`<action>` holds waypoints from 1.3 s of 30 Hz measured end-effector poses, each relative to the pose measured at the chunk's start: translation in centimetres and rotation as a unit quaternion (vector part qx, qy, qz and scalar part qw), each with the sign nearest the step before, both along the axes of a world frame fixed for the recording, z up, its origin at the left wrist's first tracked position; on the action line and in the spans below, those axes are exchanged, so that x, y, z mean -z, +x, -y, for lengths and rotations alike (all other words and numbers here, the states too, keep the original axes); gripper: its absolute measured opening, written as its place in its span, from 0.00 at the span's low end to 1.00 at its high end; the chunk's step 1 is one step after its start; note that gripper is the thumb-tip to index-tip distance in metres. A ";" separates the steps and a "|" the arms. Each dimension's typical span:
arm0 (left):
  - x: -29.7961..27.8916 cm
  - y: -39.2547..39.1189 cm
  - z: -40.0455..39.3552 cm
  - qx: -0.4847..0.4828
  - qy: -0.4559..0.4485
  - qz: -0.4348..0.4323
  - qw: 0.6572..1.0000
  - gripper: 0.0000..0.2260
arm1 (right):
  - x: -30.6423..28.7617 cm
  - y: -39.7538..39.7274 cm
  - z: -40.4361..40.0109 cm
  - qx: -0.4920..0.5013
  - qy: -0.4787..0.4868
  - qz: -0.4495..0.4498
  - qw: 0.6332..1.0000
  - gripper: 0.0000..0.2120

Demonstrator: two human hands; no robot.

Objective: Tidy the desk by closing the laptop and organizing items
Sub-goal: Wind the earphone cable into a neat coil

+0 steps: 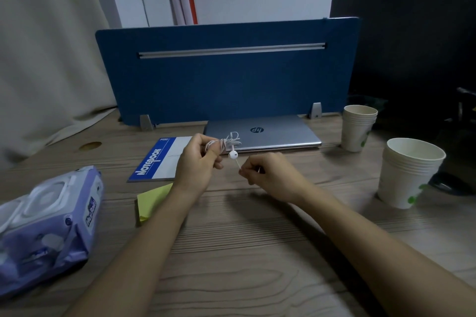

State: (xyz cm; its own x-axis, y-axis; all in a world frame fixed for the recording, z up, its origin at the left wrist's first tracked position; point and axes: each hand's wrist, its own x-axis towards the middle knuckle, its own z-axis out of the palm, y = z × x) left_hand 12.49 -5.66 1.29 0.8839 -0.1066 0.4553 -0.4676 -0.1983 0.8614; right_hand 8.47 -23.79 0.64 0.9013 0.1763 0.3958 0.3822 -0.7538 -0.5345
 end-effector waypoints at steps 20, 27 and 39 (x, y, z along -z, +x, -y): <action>0.1 0.3 -0.9 0.134 0.233 0.028 0.963 0.05 | -2.6 -1.3 1.2 0.048 0.004 0.211 0.976 0.03; -0.7 -0.7 -0.9 0.242 0.035 -0.034 0.969 0.04 | -1.9 -0.2 2.1 0.079 0.074 0.133 0.985 0.04; 0.2 1.1 -0.6 0.097 -0.188 -0.055 0.976 0.04 | -1.1 -1.0 -0.9 -0.019 0.026 0.072 0.997 0.07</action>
State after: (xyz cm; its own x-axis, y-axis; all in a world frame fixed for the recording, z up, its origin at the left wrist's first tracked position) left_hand 13.55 -5.09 1.07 0.9096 -0.1199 0.3979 -0.3655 0.2247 0.9033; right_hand 7.49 -22.89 1.70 0.8272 0.1862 0.5301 0.4862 -0.7102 -0.5092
